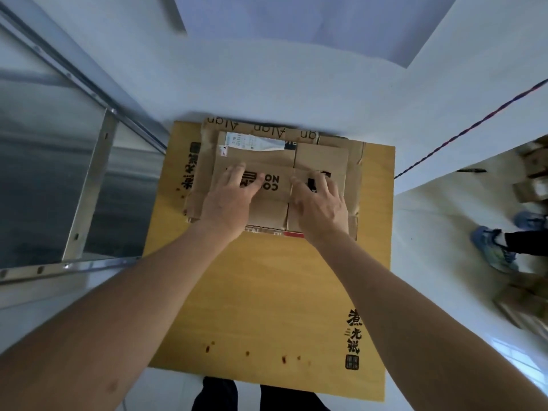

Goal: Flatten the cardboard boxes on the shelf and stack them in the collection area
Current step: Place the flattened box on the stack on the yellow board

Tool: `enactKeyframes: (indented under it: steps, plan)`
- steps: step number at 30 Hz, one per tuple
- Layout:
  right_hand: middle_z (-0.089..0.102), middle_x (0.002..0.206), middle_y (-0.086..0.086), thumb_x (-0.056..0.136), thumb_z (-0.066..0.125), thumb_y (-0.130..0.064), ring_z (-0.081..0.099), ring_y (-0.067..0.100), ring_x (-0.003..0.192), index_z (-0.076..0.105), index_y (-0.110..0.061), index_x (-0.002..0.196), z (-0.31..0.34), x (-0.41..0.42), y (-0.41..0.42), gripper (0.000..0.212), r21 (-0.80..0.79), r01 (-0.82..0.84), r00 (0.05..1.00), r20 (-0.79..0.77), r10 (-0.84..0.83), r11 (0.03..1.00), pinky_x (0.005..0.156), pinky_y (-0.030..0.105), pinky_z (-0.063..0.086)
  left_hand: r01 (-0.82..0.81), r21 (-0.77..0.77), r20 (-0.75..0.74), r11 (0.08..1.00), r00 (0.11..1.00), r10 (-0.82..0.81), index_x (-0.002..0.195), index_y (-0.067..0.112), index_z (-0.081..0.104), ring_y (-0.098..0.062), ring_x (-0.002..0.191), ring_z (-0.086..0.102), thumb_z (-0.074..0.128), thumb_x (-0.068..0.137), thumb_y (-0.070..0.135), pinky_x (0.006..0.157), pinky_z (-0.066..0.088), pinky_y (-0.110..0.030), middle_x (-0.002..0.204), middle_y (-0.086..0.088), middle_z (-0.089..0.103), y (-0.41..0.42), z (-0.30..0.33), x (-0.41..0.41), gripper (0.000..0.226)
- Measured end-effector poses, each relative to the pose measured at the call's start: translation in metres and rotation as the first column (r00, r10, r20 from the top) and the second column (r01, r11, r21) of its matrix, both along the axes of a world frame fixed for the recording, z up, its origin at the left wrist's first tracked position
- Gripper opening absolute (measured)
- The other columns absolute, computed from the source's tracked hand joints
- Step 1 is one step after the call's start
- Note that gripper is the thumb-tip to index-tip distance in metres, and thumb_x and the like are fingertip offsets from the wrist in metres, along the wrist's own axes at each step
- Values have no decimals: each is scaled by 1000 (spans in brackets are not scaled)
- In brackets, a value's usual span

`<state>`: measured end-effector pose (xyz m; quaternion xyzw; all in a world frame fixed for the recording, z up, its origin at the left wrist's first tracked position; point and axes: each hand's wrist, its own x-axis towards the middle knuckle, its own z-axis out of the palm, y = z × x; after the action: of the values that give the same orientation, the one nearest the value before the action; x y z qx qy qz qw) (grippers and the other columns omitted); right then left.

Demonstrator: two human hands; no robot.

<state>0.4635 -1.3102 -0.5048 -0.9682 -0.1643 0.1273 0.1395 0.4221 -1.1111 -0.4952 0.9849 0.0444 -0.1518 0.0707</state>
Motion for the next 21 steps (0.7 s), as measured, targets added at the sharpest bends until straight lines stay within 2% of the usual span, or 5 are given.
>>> enactKeyframes:
  steps: [6, 9, 12, 17, 21]
  plan:
    - [36, 154, 3, 101, 59, -21, 34, 29, 143, 45, -37, 147, -1, 7, 4, 51, -49, 19, 998, -63, -22, 999, 105, 44, 48, -1, 35, -64, 999, 998, 3, 163, 41, 14, -32, 158, 11, 55, 100, 0, 113, 47, -45, 173, -7, 7, -1, -2, 8, 85]
    - [38, 151, 4, 97, 61, -14, 37, 29, 142, 51, -35, 142, 11, 10, 9, 51, -62, 46, 990, -127, -54, 997, 96, 44, 53, 36, 32, -115, 999, 993, -33, 164, 37, 16, -34, 157, 14, 53, 106, 22, 118, 40, -48, 172, -11, 10, 0, 8, 14, 70]
    - [41, 144, 2, 96, 58, -12, 45, 27, 132, 57, -33, 135, 30, 11, 12, 44, -31, 95, 981, -164, -99, 995, 90, 44, 55, 62, 35, -115, 997, 992, -57, 163, 33, 23, -35, 151, 30, 52, 105, 40, 115, 40, -49, 167, -14, 23, -1, 27, 17, 65]
    - [45, 151, 3, 104, 51, -21, 49, 26, 135, 54, -26, 145, 67, -9, 18, 41, 113, 36, 994, -102, -25, 993, 103, 42, 47, 99, 16, -5, 995, 995, -99, 162, 26, 29, -32, 154, 25, 49, 105, 43, 125, 25, -52, 168, -11, 26, 1, 66, -3, 63]
    - [45, 156, 4, 107, 46, -35, 46, 27, 141, 49, -23, 151, 112, -34, 29, 46, 141, -7, 996, -83, 18, 990, 113, 43, 38, 142, 0, 48, 990, 989, -142, 161, 22, 30, -28, 154, 29, 45, 106, 46, 125, 26, -52, 166, -9, 31, 15, 107, -29, 62]
